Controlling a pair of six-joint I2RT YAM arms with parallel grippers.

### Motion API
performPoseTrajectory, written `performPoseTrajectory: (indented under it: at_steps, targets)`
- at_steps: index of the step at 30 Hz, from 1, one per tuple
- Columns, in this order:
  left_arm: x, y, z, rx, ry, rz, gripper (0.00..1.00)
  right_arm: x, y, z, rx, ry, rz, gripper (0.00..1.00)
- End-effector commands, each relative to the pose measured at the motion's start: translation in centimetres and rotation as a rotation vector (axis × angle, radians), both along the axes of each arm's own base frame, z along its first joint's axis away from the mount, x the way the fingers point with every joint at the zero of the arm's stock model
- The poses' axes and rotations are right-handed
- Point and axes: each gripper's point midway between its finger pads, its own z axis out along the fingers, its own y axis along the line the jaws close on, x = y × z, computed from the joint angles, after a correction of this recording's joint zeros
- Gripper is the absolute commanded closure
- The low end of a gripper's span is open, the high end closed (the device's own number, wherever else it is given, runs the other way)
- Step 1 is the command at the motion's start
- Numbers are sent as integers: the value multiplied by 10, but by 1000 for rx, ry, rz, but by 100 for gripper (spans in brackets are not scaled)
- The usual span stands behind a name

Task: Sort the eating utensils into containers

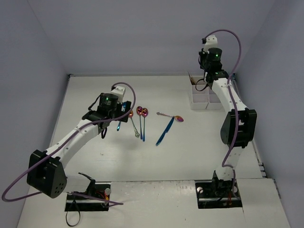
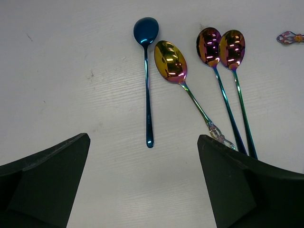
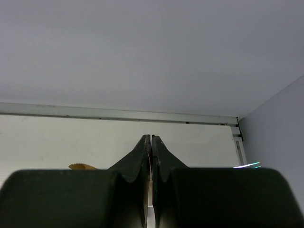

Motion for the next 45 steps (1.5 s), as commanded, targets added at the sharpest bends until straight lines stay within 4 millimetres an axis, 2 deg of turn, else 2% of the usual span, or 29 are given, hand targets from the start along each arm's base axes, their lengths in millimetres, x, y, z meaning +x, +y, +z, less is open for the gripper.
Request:
performPoseTrajectory:
  at_steps: [1, 9, 18, 21, 24, 27, 31, 32, 34, 35, 37, 38, 39, 42, 43, 45]
  targets:
    - [17, 5, 24, 19, -86, 26, 4, 14, 0, 58, 15, -216, 11, 100]
    - [21, 3, 23, 22, -81, 21, 4, 6, 1, 2, 42, -139, 5, 100]
    - [20, 1, 27, 13, -90, 12, 4, -5, 3, -32, 39, -71, 9, 100]
    - [19, 3, 30, 14, -99, 12, 4, -9, 8, -38, 49, -54, 33, 94]
    - [19, 3, 33, 11, -111, 11, 4, -12, 12, -41, 57, -37, 49, 84]
    - [18, 1, 36, 0, -117, 4, 4, -16, 13, -39, 68, -26, 55, 78]
    - [16, -3, 38, -21, -117, -18, 4, -24, 17, -23, 89, -40, 81, 71]
    - [15, -6, 39, -35, -116, -32, 4, -28, 19, -19, 95, -43, 86, 68]
    - [12, -12, 40, -64, -106, -52, 4, -39, 19, 4, 112, -75, 95, 59]
    - [11, -18, 41, -87, -102, -72, 4, -43, 20, 5, 122, -68, 99, 57]
    - [8, -27, 42, -136, -86, -81, 4, -56, 24, 26, 141, -90, 122, 50]
    - [7, -33, 43, -154, -74, -95, 4, -62, 25, 26, 152, -77, 126, 46]
    - [6, -38, 45, -172, -67, -93, 4, -71, 26, 38, 163, -95, 139, 43]
    - [-1, -62, 50, -174, -43, -141, 4, -92, 30, 48, 207, -91, 153, 33]
    - [-2, -70, 53, -174, -41, -153, 4, -105, 30, 63, 216, -119, 160, 30]
    - [-5, -90, 54, -176, -30, -185, 4, -122, 32, 67, 259, -110, 168, 25]
